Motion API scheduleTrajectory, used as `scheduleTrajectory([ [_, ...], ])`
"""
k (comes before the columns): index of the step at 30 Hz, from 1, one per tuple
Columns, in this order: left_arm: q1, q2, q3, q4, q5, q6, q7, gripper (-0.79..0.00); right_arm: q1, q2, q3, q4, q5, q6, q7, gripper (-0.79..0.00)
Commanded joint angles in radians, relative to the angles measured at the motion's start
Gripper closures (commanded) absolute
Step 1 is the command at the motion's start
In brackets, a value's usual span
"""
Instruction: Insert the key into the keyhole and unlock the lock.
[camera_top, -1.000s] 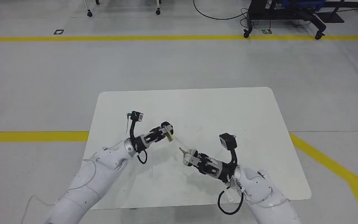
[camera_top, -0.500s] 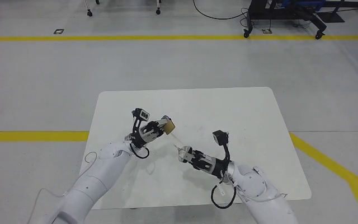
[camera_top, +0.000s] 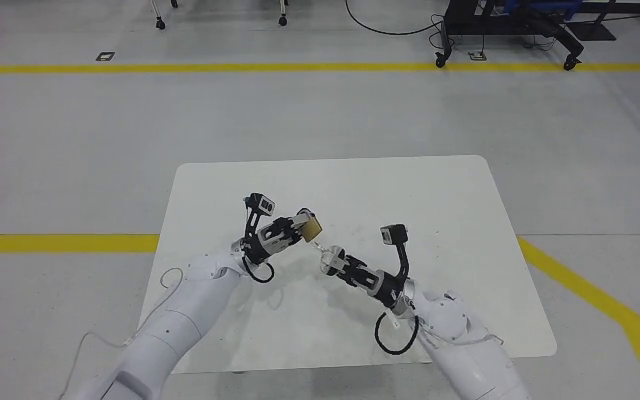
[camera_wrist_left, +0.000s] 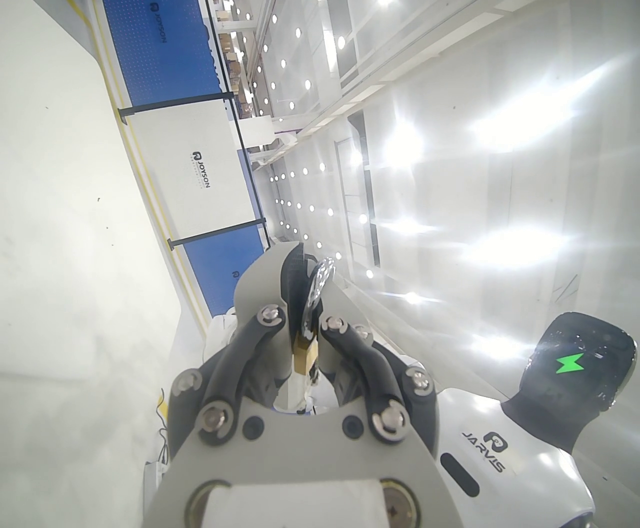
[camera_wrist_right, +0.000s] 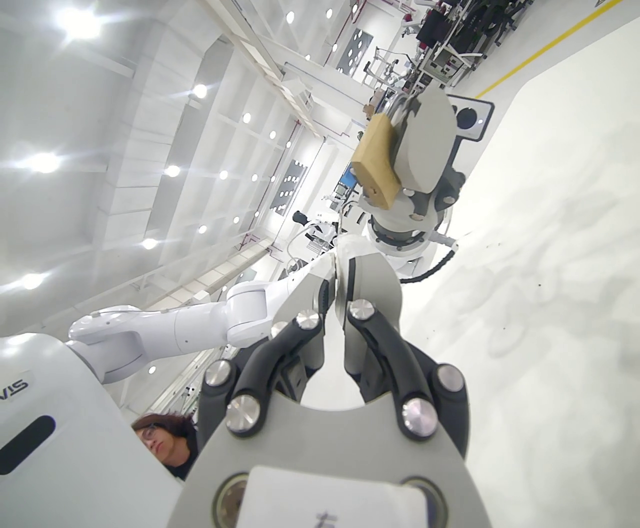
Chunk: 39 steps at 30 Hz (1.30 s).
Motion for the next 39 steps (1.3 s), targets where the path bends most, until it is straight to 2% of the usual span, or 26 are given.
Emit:
scheduleTrajectory([
  [1,0.002,-0.003,-0.006,0.002,0.006,0.000,0.000,0.000,0.005,-0.002,-0.002,0.008,-0.003,0.003,-0.003,0.000],
  [20,0.013,-0.026,-0.072,0.014,0.071,0.011,-0.011,0.000,0.019,-0.017,-0.009,0.036,-0.044,0.032,-0.049,0.000],
  [39,0.025,-0.035,-0.112,0.009,0.197,-0.038,0.038,0.000,0.015,-0.026,-0.005,0.033,-0.077,0.037,-0.062,0.000],
])
